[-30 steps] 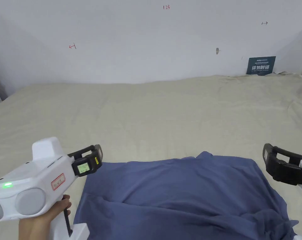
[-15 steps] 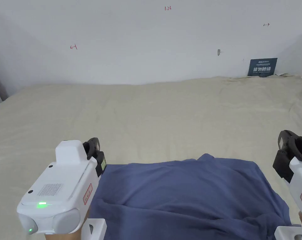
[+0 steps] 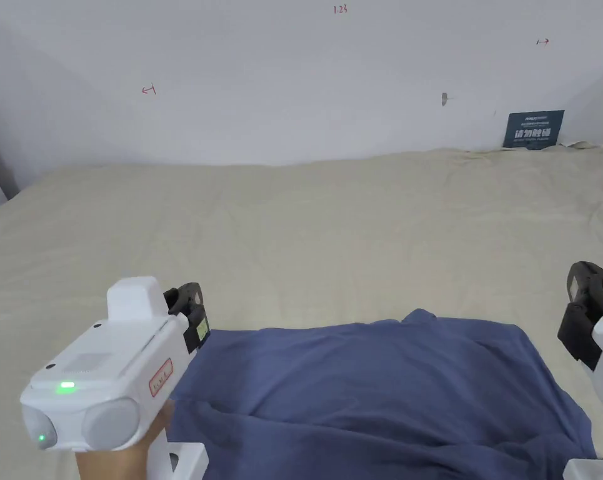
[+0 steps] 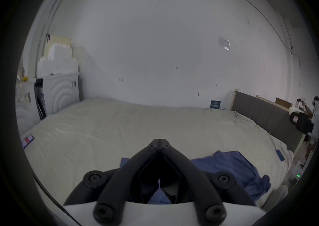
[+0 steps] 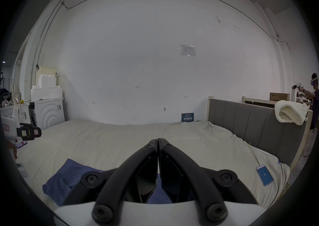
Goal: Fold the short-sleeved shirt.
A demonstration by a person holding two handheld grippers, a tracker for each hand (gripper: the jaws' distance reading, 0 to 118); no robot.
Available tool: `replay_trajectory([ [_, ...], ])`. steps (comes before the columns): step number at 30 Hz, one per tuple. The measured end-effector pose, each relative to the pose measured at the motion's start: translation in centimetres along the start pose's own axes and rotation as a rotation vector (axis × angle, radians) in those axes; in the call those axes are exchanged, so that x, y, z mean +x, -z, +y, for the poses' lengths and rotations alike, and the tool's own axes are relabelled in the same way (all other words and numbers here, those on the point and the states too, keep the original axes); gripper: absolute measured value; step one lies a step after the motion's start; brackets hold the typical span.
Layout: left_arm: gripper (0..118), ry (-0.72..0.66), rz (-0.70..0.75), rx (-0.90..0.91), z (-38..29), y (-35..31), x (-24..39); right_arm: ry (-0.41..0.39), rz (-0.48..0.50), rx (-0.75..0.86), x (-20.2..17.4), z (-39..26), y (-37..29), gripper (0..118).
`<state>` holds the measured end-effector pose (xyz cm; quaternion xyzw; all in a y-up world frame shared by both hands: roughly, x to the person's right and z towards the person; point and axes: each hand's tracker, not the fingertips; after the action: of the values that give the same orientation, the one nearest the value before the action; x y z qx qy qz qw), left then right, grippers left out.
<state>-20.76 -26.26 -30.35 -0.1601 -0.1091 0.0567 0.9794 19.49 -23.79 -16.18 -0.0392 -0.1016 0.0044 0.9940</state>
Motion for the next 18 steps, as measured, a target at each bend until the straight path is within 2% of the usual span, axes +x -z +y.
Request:
replay_trajectory([
  [8,0,-0.075,-0.028,-0.234,2.6,8.9,-4.3,-0.037,-0.009,-0.040,-0.3,-0.9,1.8,0],
  [13,0,-0.031,0.020,-0.417,1.6,16.4,-6.7,-0.033,-0.010,-0.062,-0.3,-1.6,3.1,0],
  [14,0,-0.011,0.024,-0.452,1.2,17.9,-7.0,-0.037,-0.012,-0.068,-0.1,-1.4,1.1,0],
  [16,0,0.034,0.057,-0.521,0.1,20.6,-7.7,-0.049,-0.023,-0.089,-0.1,-1.8,1.1,0],
  [18,0,0.005,0.063,-0.591,-0.7,23.1,-8.7,-0.044,-0.025,-0.105,0.1,-2.0,0.4,0],
])
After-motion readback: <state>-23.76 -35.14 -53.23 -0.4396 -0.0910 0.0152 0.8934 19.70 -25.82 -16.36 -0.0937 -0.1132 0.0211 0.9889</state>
